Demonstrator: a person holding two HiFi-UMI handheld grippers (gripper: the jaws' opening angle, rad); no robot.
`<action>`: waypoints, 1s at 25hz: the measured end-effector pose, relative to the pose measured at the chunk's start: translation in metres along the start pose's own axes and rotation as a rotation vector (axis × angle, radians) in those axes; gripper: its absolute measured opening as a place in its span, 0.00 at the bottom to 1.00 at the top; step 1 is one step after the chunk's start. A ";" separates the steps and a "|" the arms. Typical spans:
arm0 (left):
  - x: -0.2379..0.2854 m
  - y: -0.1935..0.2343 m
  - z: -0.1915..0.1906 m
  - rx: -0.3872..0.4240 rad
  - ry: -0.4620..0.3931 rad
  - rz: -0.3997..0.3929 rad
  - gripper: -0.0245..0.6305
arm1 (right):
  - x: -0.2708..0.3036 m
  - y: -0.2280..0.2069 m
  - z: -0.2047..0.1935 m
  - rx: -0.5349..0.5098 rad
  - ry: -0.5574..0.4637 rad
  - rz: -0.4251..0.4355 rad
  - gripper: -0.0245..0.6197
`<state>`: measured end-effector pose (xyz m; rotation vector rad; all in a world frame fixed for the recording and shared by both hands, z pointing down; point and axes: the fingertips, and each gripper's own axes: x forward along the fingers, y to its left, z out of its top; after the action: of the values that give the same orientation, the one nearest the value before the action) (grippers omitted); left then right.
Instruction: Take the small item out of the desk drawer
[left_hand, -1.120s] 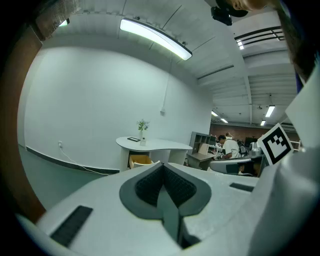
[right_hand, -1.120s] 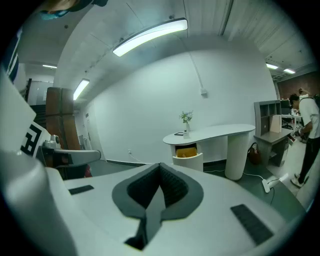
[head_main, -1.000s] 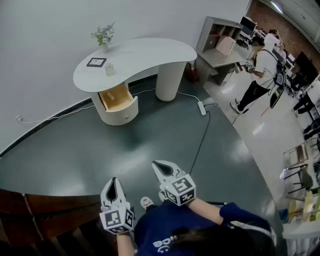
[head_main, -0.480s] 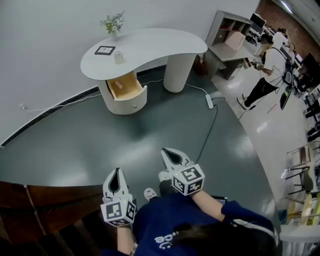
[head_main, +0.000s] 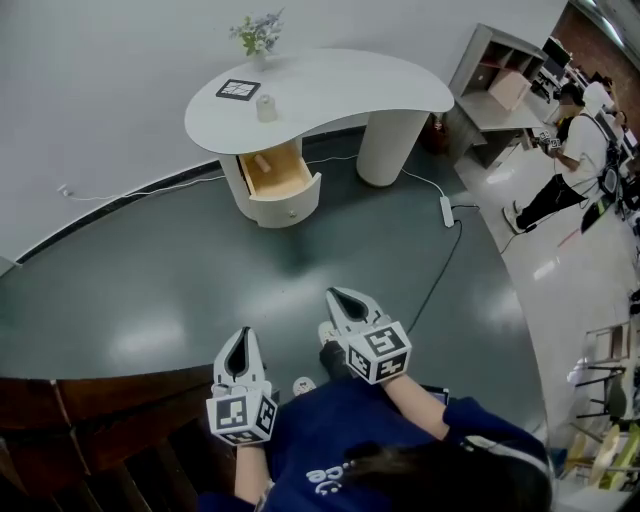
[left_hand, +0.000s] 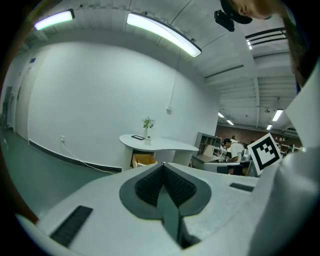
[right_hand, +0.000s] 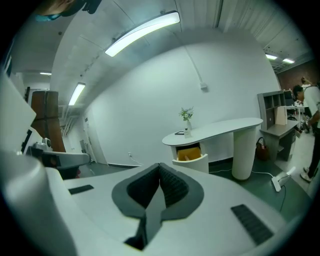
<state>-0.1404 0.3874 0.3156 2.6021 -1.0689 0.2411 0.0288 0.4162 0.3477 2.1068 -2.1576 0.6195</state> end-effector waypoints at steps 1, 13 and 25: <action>0.008 -0.001 0.005 -0.010 -0.006 0.004 0.04 | 0.008 -0.003 0.006 -0.011 -0.003 0.011 0.05; 0.094 -0.011 0.030 -0.006 -0.023 0.095 0.04 | 0.077 -0.056 0.055 -0.071 -0.008 0.139 0.05; 0.166 -0.042 0.037 0.004 -0.012 0.110 0.04 | 0.106 -0.125 0.072 -0.043 0.011 0.162 0.05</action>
<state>0.0079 0.2944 0.3168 2.5545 -1.2189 0.2544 0.1607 0.2945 0.3451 1.9167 -2.3293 0.5896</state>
